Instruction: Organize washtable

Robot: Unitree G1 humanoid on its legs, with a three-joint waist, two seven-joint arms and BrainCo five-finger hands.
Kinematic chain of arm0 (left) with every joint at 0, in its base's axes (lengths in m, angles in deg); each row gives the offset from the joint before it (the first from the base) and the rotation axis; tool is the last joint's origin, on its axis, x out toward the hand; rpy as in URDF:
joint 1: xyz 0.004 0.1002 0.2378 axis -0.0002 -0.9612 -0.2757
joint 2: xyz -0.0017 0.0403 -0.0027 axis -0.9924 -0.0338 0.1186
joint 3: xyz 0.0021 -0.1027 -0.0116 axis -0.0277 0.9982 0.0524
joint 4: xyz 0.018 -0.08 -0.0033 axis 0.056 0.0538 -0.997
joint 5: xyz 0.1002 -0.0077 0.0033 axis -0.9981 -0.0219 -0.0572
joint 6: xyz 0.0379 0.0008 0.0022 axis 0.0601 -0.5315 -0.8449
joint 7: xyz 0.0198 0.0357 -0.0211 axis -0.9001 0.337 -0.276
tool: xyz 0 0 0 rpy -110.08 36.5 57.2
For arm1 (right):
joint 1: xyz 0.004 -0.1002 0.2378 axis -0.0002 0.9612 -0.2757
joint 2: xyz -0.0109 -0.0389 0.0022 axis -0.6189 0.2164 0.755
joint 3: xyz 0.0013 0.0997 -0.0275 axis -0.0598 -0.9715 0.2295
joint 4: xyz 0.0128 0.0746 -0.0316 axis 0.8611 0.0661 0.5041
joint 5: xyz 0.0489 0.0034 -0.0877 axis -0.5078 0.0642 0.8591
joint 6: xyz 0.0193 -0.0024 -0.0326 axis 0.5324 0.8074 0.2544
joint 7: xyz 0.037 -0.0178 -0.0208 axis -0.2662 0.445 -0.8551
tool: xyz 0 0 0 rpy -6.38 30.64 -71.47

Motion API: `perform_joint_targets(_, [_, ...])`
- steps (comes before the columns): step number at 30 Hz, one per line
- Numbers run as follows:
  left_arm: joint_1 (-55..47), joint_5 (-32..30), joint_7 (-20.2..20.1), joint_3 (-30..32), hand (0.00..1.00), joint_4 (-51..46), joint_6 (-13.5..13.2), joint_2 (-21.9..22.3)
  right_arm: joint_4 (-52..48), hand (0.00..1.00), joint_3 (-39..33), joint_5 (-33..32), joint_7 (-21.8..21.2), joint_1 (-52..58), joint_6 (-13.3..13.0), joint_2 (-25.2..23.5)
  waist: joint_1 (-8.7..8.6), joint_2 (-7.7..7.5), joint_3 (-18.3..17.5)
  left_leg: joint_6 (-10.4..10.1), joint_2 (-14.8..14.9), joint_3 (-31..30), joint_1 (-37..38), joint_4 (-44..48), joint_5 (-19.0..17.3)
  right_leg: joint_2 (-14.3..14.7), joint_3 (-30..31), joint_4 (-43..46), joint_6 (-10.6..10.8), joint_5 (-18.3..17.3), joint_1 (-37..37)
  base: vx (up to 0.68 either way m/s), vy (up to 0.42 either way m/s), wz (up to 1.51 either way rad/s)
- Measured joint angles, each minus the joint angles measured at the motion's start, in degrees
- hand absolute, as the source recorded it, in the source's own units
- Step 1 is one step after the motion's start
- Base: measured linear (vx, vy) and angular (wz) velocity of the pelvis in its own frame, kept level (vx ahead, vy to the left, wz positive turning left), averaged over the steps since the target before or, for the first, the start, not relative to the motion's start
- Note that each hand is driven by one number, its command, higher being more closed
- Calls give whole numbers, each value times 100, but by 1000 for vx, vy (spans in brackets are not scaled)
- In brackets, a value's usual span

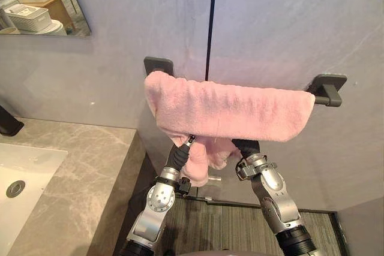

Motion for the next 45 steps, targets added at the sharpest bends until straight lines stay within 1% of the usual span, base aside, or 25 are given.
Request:
perform_joint_targets(2, [0, -1, 1, 3, 100, -8, 0, 1, -160, 100, -20, -142, -6, 80, -24, -34, -11, 0, 0, 1, -2, 19, 1, -2, -1, -1, 20, 0, 1, 0, -11, -5, -3, -6])
perform_joint_targets(4, [0, -1, 0, 3, 100, -34, 0, 4, -371, 100, -141, -285, -8, 181, -71, -93, -62, 0, 0, 2, -7, 22, 1, -2, -1, -5, 21, 1, 1, 1, -14, 0, 0, 0])
perform_joint_targets(7, [0, -2, -2, -1, 100, -91, 0, 6, -508, 100, -229, -333, -3, 251, -154, -126, -130, 2, 1, 3, -11, 35, 4, -1, -3, -9, 38, 3, 3, 2, -21, -10, -4, -1])
perform_joint_targets(9, [2, -2, -5, -18, 100, -134, 0, 25, -513, 100, -243, -333, 1, 329, -155, -130, -141, 6, 3, 3, -11, 46, 8, -1, -5, -9, 51, 2, 4, 2, -41, -33, -11, -4])
perform_joint_targets(12, [2, -2, -11, -28, 100, -136, 0, 168, -512, 100, -423, -332, 2, 559, -154, -150, -140, 30, 5, 8, -14, 59, 10, -1, -15, -9, 64, -3, 5, 1, -58, 0, 0, 0])
perform_joint_targets(16, [2, -2, -29, -81, 100, -136, 0, 220, -513, 100, -473, -323, 43, 583, -155, -146, -155, 96, 6, 12, -14, 119, 9, 3, -29, -7, 123, -8, 13, 6, -88, -6, -10, -7])
perform_joint_targets(19, [7, -2, -45, -189, 100, -137, 0, 241, -512, 100, -628, -300, 87, 591, -155, -144, -151, 175, 4, 22, -24, 192, -2, 10, -51, -13, 190, -9, 31, 18, -130, 0, -5, -12])
perform_joint_targets(24, [20, -2, -122, -272, 100, -137, 0, 270, -498, 100, -704, -251, 122, 615, -155, -147, -173, 184, 2, 24, -26, 193, -6, 13, -53, -17, 195, -10, 32, 18, -125, 0, 0, 0])
perform_joint_targets(29, [20, -1, -153, -318, 100, -135, 3, 272, -346, 100, -813, 143, 151, 633, -152, -150, -173, 202, -2, 26, -32, 188, -6, 20, -54, -26, 192, -9, 39, 19, -128, -6, -4, 0])
perform_joint_targets(35, [20, -1, -153, -351, 100, 41, 10, 281, 27, 100, -819, 315, 154, 664, -139, -142, -177, 236, 1, 27, -51, 167, -9, 29, -52, -56, 176, -13, 49, 12, -115, 0, 0, 0])
perform_joint_targets(42, [0, 13, -138, -377, 100, 344, 28, 277, 497, 100, -795, 560, 111, 668, -112, -143, -173, 237, 2, 27, -57, 96, -9, 69, -52, -75, 129, -16, 50, 11, -40, 2, -5, 4])
perform_joint_targets(45, [-53, 180, -75, -374, 100, 405, 60, 279, 577, 100, -750, 703, 99, 669, -116, -148, -170, 234, 1, 27, -56, 50, -4, 78, -52, -79, 90, -17, 52, 8, -41, -34, -13, 7])
